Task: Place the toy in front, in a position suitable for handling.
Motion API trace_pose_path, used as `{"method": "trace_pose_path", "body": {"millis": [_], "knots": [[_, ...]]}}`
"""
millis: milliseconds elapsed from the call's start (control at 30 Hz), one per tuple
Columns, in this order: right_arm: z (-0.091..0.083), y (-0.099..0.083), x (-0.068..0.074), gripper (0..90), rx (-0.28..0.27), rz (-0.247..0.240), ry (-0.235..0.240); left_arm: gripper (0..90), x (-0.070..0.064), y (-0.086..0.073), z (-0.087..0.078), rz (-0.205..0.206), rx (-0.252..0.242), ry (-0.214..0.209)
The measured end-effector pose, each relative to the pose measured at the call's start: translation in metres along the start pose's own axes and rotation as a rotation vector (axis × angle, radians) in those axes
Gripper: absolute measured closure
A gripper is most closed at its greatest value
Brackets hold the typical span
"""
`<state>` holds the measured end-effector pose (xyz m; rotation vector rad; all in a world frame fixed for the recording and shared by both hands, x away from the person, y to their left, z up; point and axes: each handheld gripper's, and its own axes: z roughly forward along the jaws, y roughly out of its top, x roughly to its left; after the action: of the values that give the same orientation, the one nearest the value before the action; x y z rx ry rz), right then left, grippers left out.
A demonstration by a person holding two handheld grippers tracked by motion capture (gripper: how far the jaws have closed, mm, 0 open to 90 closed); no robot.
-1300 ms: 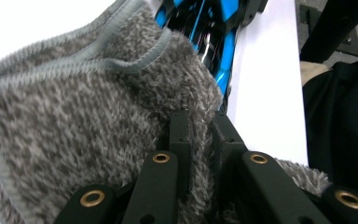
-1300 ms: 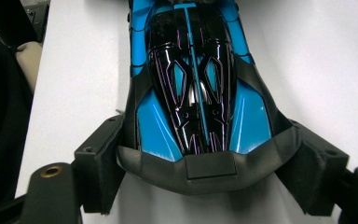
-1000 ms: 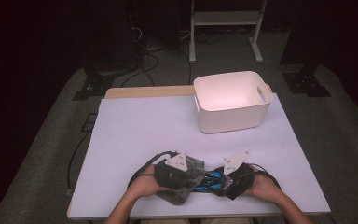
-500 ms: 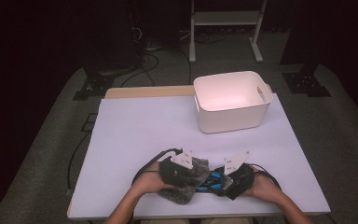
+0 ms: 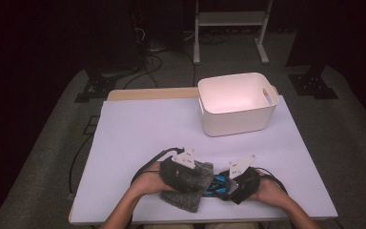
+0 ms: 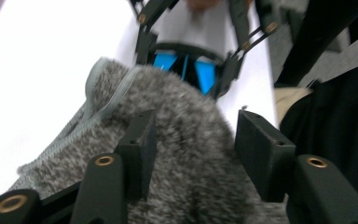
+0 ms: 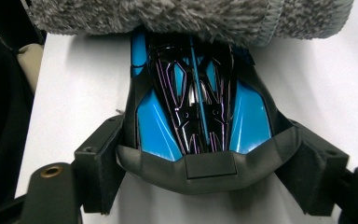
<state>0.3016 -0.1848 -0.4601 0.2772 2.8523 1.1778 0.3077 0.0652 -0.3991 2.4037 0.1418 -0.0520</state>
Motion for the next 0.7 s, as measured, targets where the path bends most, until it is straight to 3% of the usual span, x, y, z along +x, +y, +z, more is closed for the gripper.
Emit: {"method": "trace_pose_path", "body": {"millis": [200,300,567,700], "knots": [[0.000,0.000,0.000,22.6,0.001,0.000,0.000,48.8,0.005,-0.002,0.015,-0.024,0.026,-0.025],[0.000,0.000,-0.001,22.6,0.000,-0.005,0.002,57.0,0.009,-0.001,0.015,-0.040,0.033,-0.026],[0.000,0.000,0.000,22.7,0.002,-0.001,0.000,76.6,0.008,0.002,0.013,-0.025,0.052,-0.006],[0.000,0.000,0.000,22.7,0.003,-0.004,-0.002,80.5,0.007,-0.003,0.008,-0.031,0.060,-0.002]]}}
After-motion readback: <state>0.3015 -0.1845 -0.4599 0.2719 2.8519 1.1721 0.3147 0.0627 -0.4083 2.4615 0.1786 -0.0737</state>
